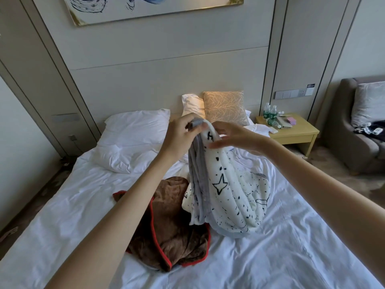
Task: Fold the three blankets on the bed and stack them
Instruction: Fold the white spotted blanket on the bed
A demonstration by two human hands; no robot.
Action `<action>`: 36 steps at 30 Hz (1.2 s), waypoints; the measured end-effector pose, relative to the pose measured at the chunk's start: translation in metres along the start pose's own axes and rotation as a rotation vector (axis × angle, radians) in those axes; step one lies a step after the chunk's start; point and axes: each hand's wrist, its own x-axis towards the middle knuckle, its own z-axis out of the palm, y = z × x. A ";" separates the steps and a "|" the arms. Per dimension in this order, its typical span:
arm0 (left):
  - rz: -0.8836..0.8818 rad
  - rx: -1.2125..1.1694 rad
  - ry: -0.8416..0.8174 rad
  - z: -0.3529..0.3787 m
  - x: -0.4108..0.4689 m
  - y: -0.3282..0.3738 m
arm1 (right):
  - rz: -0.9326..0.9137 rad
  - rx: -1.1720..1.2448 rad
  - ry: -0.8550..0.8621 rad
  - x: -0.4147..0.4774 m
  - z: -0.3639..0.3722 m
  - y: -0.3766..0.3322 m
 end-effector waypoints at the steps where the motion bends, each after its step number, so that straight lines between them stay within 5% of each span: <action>1: -0.004 -0.011 0.008 0.004 0.000 0.000 | -0.016 -0.010 0.008 0.002 0.002 -0.005; 7: -0.167 -0.246 0.099 0.016 -0.008 -0.014 | -0.031 -0.225 0.086 0.010 -0.004 -0.021; 12: -0.363 -0.408 -0.108 0.048 -0.040 -0.042 | 0.038 -0.078 0.229 0.013 -0.005 -0.015; 22: -0.329 -0.136 -0.272 0.120 -0.079 -0.069 | 0.055 0.062 0.504 0.006 -0.023 -0.011; 36: -0.417 0.266 -0.047 0.146 -0.013 -0.083 | -0.151 0.117 0.957 -0.030 -0.108 -0.049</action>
